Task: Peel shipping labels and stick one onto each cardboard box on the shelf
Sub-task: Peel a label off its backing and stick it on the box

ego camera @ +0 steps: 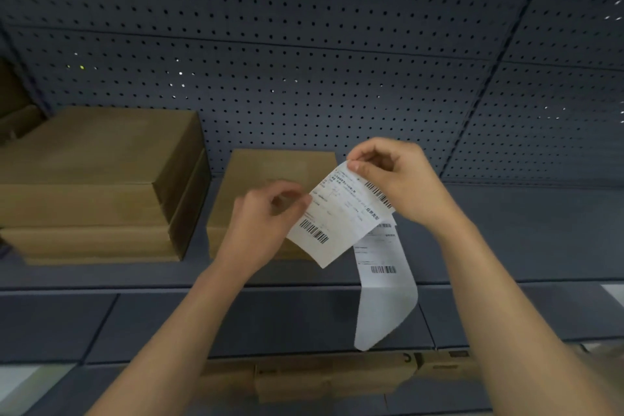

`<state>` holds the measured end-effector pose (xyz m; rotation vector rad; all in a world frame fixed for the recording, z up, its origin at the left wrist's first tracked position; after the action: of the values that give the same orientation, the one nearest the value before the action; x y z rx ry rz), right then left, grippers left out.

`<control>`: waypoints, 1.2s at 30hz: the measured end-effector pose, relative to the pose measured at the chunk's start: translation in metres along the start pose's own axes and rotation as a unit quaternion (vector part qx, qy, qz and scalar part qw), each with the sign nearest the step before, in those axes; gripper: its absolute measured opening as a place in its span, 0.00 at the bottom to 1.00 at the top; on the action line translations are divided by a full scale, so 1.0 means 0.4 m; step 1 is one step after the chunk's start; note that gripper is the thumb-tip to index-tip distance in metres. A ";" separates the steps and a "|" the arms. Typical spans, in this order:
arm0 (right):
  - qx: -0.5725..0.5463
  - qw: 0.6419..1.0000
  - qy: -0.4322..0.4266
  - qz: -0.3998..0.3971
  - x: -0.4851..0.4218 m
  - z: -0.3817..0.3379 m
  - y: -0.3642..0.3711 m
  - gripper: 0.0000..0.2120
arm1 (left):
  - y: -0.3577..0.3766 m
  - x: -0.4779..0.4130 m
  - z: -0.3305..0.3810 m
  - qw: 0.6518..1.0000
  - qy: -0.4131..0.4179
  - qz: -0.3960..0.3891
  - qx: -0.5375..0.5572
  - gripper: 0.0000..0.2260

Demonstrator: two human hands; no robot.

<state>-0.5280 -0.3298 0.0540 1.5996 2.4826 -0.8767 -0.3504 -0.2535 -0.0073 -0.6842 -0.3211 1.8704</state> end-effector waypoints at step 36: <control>-0.103 0.979 0.169 0.045 -0.076 0.204 0.198 0.04 | -0.084 -0.153 -0.255 0.973 -0.169 -0.007 0.159 0.05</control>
<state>-0.4666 -0.3710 -0.0377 1.9019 2.5785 -0.3425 -0.2482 -0.3059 -0.0526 -0.1443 -0.2319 1.9663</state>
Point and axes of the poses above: each hand's wrist, its own x-axis away from the middle knuckle, its own y-axis out of the palm, z = x × y, the point moved 10 cm from there along -x, towards the middle knuckle, and after that the axes turned 4 degrees about -x, right-handed, at the moved point
